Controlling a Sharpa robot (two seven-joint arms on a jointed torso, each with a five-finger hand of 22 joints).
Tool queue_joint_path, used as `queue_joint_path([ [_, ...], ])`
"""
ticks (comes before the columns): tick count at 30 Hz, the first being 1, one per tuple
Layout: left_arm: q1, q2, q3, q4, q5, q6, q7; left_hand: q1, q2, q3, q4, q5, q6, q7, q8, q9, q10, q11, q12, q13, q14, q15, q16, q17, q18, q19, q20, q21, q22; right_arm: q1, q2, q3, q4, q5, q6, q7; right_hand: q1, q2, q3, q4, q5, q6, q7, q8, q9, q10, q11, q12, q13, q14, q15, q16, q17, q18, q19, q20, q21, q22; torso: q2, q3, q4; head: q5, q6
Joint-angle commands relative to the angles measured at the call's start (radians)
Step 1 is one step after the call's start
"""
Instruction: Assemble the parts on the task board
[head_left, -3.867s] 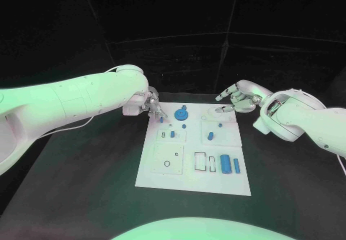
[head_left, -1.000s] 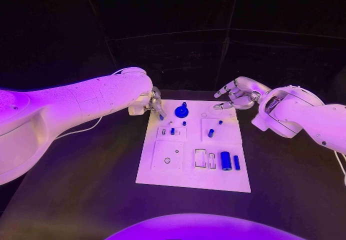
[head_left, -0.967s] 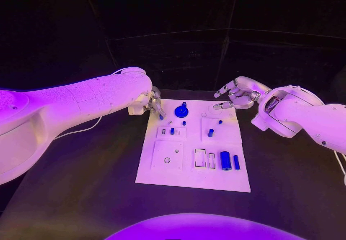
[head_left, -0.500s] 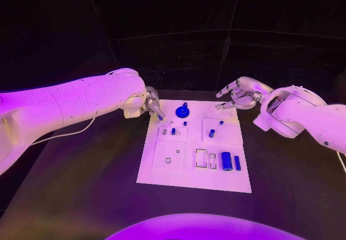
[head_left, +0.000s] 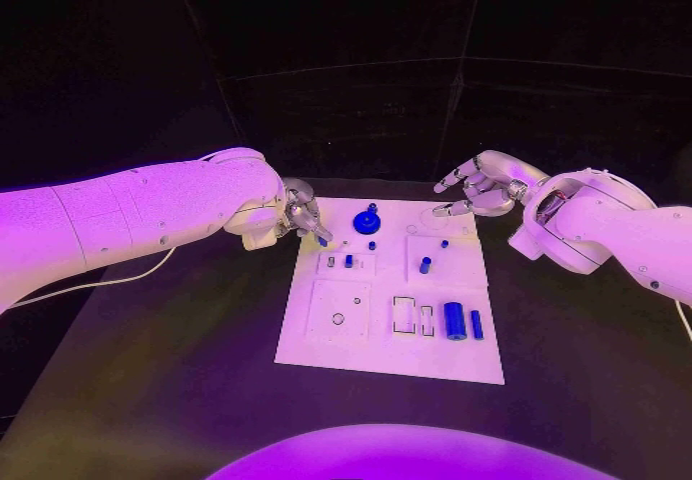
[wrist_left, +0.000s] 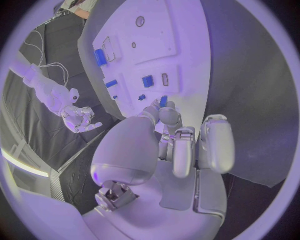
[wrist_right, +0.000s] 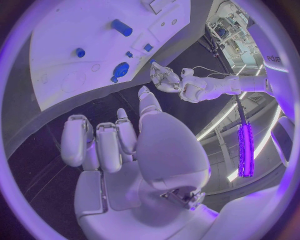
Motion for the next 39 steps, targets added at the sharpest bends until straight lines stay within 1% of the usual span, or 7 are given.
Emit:
queue_joint_path([
  [1, -0.004, -0.007, -0.001, 0.024, -0.023, -0.092, -0.002, -0.005, -0.009, 0.121, -0.112, 0.003, 0.003, -0.007, 0.004, 0.067, 0.011, -0.006, -0.002, -0.003, 0.103, -0.007, 0.006, 0.263, -0.006, 0.004, -0.009, 0.006, 0.005, 0.002, -0.001, 0.001, 0.001, -0.003, -0.003, 0.006, -0.001, 0.010, -0.006, 0.000, 0.003, 0.003, 0.001, 0.006, -0.001, -0.004, -0.003, -0.004, -0.002, 0.043, -0.009, -0.006, -0.001, 0.012, -0.008, -0.002, -0.006, -0.001, 0.001, -0.0007, 0.0028, 0.000, -0.001],
  [3, -0.009, -0.009, -0.001, 0.035, -0.030, -0.113, 0.000, -0.008, -0.012, 0.129, -0.113, 0.003, 0.003, -0.008, 0.004, 0.068, 0.012, -0.006, -0.003, -0.004, 0.103, -0.008, 0.006, 0.263, -0.006, 0.005, -0.009, 0.007, 0.006, 0.002, -0.001, 0.001, 0.000, -0.003, -0.003, 0.006, -0.001, 0.010, -0.006, 0.000, 0.003, 0.003, 0.001, 0.006, -0.001, -0.004, -0.003, -0.004, -0.002, 0.043, -0.009, -0.006, -0.001, 0.012, -0.008, -0.002, -0.006, -0.001, 0.001, -0.0012, 0.0028, 0.001, 0.000],
  [6, -0.017, -0.012, -0.002, 0.054, -0.046, -0.143, 0.007, -0.011, -0.015, 0.136, -0.114, 0.003, 0.003, -0.008, 0.005, 0.070, 0.013, -0.007, -0.003, -0.003, 0.103, -0.008, 0.006, 0.263, -0.006, 0.006, -0.009, 0.008, 0.007, 0.002, 0.000, 0.001, 0.000, -0.003, -0.002, 0.006, -0.001, 0.010, -0.006, 0.000, 0.003, 0.003, 0.001, 0.006, -0.001, -0.004, -0.003, -0.004, -0.002, 0.043, -0.009, -0.006, -0.001, 0.012, -0.008, -0.002, -0.006, -0.001, 0.001, -0.0001, 0.0006, 0.006, 0.000],
  [12, -0.029, -0.014, -0.004, 0.075, -0.075, -0.161, 0.008, -0.021, -0.024, 0.159, -0.117, 0.003, 0.004, -0.008, 0.006, 0.075, 0.017, -0.007, -0.005, -0.006, 0.103, -0.008, 0.006, 0.263, -0.007, 0.008, -0.010, 0.010, 0.011, 0.002, 0.000, 0.001, -0.001, -0.003, -0.001, 0.005, -0.002, 0.010, -0.008, 0.001, 0.002, 0.004, 0.001, 0.007, -0.001, -0.005, -0.003, -0.004, -0.002, 0.043, -0.010, -0.007, -0.002, 0.012, -0.008, -0.002, -0.007, -0.002, 0.001, 0.0001, -0.0017, 0.008, 0.000],
  [21, -0.043, -0.010, -0.011, 0.084, -0.107, -0.121, -0.004, -0.025, -0.028, 0.168, -0.118, 0.003, 0.004, -0.008, 0.006, 0.076, 0.018, -0.007, -0.006, -0.007, 0.103, -0.008, 0.006, 0.263, -0.007, 0.008, -0.010, 0.011, 0.012, 0.002, -0.002, 0.001, 0.000, -0.003, -0.001, 0.004, -0.002, 0.010, -0.008, 0.001, 0.002, 0.004, 0.001, 0.007, -0.001, -0.005, -0.003, -0.004, -0.002, 0.043, -0.010, -0.007, -0.002, 0.012, -0.008, -0.002, -0.007, -0.002, 0.002, 0.0004, -0.0011, 0.008, -0.003],
  [30, -0.045, -0.005, -0.019, 0.082, -0.119, -0.082, -0.010, -0.026, -0.029, 0.172, -0.119, 0.003, 0.004, -0.008, 0.006, 0.077, 0.017, -0.007, -0.007, -0.008, 0.103, -0.009, 0.006, 0.263, -0.007, 0.008, -0.010, 0.010, 0.011, 0.002, -0.002, 0.001, 0.000, -0.003, 0.000, 0.004, -0.002, 0.010, -0.008, 0.001, 0.002, 0.004, 0.001, 0.007, -0.001, -0.005, -0.003, -0.004, -0.002, 0.043, -0.010, -0.007, -0.002, 0.012, -0.008, -0.002, -0.007, -0.002, 0.002, -0.0006, -0.0006, 0.009, -0.005],
  [39, -0.048, -0.002, -0.022, 0.082, -0.120, -0.055, -0.013, -0.028, -0.031, 0.177, -0.119, 0.003, 0.003, -0.008, 0.006, 0.078, 0.018, -0.007, -0.007, -0.008, 0.103, -0.009, 0.006, 0.263, -0.007, 0.008, -0.010, 0.009, 0.011, 0.002, -0.002, 0.001, 0.000, -0.003, 0.000, 0.004, -0.001, 0.011, -0.008, 0.001, 0.002, 0.004, 0.001, 0.007, -0.001, -0.004, -0.003, -0.004, -0.002, 0.043, -0.010, -0.007, -0.002, 0.012, -0.008, -0.002, -0.007, -0.002, 0.002, -0.0006, -0.0009, 0.008, -0.007],
])
